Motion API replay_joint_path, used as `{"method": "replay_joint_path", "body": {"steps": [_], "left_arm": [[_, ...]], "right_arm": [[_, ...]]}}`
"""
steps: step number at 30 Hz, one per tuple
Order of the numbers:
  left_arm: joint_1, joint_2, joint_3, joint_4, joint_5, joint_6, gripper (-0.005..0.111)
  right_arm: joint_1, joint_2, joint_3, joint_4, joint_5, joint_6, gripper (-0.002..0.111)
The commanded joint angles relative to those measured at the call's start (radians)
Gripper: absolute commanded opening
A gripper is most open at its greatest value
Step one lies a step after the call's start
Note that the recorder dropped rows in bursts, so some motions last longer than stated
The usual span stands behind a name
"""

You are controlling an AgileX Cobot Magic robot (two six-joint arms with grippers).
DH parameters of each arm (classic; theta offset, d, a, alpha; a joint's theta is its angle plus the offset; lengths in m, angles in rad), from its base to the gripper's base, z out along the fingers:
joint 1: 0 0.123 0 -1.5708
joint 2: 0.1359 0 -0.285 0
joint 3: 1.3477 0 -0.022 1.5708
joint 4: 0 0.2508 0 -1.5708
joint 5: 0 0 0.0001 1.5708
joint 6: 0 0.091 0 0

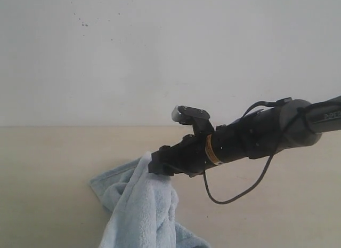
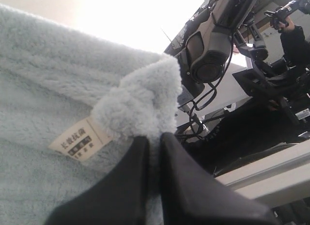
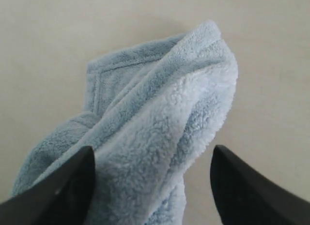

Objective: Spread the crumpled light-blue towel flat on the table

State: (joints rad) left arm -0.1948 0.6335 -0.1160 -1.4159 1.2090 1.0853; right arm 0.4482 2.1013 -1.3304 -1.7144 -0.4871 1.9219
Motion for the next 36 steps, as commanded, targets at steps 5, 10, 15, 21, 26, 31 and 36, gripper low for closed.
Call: {"method": "replay_joint_path", "body": {"steps": [5,10,15,21,26,31,36], "left_arm": [[-0.005,-0.005,0.004,-0.016,0.012,0.04,0.004],[-0.005,-0.005,0.004,-0.016,0.012,0.056,0.004],[-0.005,-0.005,0.004,-0.016,0.012,0.061,0.004],[-0.005,-0.005,0.004,-0.016,0.012,0.061,0.004],[-0.005,-0.005,0.004,-0.043,0.012,0.061,0.004],[-0.005,-0.005,0.004,-0.123,0.012,0.091,0.004],[-0.005,-0.005,-0.003,-0.181,0.012,0.113,0.004]], "right_arm": [[0.002,0.023,-0.007,-0.029,-0.122,-0.014,0.006],[-0.003,0.021,-0.007,-0.03,-0.13,0.042,0.0],[-0.013,-0.034,0.006,-0.03,-0.138,0.072,0.0],[-0.101,-0.18,0.139,-0.03,-0.05,0.104,0.0],[-0.199,-0.32,0.273,-0.03,-0.101,0.049,0.0],[-0.229,-0.487,0.383,-0.03,-0.033,0.023,0.0],[-0.229,-0.667,0.448,-0.03,0.007,0.018,0.0]]}}
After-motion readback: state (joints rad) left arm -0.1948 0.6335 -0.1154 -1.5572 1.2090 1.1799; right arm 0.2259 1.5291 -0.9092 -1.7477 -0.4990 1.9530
